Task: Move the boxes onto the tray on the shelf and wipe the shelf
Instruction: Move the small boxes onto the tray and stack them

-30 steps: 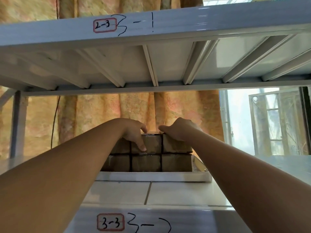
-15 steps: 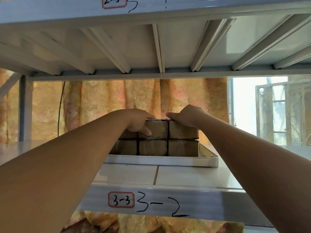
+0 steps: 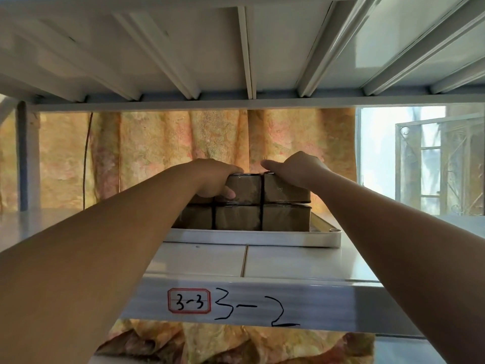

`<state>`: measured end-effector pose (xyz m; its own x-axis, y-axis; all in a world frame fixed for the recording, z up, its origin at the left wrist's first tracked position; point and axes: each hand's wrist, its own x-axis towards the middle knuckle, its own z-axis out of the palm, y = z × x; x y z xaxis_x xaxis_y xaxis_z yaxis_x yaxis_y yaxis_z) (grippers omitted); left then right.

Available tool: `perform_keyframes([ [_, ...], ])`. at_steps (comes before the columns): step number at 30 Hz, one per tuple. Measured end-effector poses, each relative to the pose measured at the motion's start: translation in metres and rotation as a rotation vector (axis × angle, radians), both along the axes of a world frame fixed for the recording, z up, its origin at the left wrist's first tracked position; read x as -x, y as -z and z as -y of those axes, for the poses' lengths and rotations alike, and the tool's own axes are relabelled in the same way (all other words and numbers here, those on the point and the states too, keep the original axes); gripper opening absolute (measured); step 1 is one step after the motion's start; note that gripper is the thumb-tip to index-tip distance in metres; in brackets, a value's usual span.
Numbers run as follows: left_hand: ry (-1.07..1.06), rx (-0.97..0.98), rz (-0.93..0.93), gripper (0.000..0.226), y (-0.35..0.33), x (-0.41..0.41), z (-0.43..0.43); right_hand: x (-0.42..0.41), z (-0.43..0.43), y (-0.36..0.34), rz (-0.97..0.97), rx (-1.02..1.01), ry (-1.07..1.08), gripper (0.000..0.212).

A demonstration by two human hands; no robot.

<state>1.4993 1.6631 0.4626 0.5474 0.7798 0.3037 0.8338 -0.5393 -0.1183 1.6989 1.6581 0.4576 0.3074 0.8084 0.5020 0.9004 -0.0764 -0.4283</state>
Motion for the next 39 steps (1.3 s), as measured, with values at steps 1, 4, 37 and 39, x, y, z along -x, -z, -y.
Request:
perform_keyframes([
  [1, 0.001, -0.003, -0.002, 0.061, 0.0, 0.0, -0.001, -0.001, -0.001, 0.0, -0.013, -0.006, -0.007, 0.064],
  [4, 0.01, -0.018, -0.01, 0.059, 0.002, 0.0, -0.002, -0.001, -0.005, 0.003, -0.034, -0.018, -0.051, 0.055],
  [37, 0.396, -0.617, 0.461, 0.039, 0.03, -0.073, 0.029, -0.023, 0.043, 0.02, -0.068, -0.319, 0.024, 0.04],
  [39, 0.416, -0.604, 0.495, 0.031, 0.028, -0.081, 0.034, -0.031, 0.05, 0.027, -0.063, -0.291, 0.054, 0.039],
])
